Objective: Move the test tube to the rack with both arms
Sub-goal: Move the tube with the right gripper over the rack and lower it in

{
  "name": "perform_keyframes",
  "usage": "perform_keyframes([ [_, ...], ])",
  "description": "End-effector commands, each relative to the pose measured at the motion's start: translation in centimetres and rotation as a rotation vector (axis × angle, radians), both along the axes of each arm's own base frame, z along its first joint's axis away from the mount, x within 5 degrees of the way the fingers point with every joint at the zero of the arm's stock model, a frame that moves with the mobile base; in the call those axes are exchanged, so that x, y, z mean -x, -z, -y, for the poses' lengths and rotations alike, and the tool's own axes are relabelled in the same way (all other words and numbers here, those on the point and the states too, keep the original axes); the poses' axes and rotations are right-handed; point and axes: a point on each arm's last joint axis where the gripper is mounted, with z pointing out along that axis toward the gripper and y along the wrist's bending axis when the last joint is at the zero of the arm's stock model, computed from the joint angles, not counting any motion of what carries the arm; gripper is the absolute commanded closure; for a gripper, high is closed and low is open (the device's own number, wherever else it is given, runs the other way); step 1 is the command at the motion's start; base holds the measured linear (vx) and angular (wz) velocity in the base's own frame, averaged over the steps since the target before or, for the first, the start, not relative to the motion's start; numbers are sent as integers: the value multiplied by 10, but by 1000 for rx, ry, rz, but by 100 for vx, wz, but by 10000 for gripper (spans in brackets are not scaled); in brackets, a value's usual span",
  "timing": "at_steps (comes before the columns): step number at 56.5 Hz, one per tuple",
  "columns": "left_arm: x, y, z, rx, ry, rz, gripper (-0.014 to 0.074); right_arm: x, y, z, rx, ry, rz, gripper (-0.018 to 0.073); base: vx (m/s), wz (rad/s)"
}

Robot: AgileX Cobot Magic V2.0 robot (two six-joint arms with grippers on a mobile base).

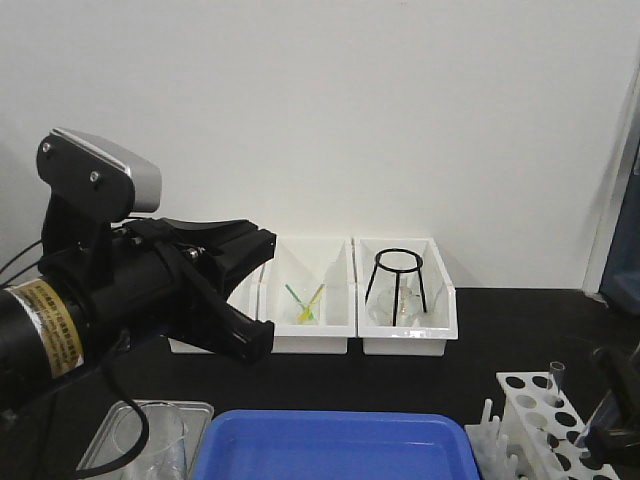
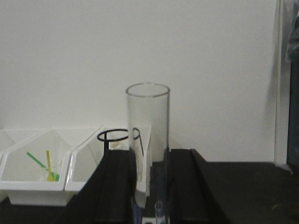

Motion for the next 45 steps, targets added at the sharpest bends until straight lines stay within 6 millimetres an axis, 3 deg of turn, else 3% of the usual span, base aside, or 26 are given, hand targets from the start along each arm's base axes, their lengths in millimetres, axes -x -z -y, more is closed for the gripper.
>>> perform_keyframes([
  [1, 9, -24, -1, 85, 43, 86, 605, -5, -23, 0, -21, -30, 229, 567, 0, 0],
  [25, 9, -24, -1, 85, 43, 85, 603, -24, -26, -4, -17, -97, 229, 567, 0, 0],
  [45, 9, -24, -1, 89, 41, 80, 603, -41, 16, -5, -30, -129, 71, 567, 0, 0],
])
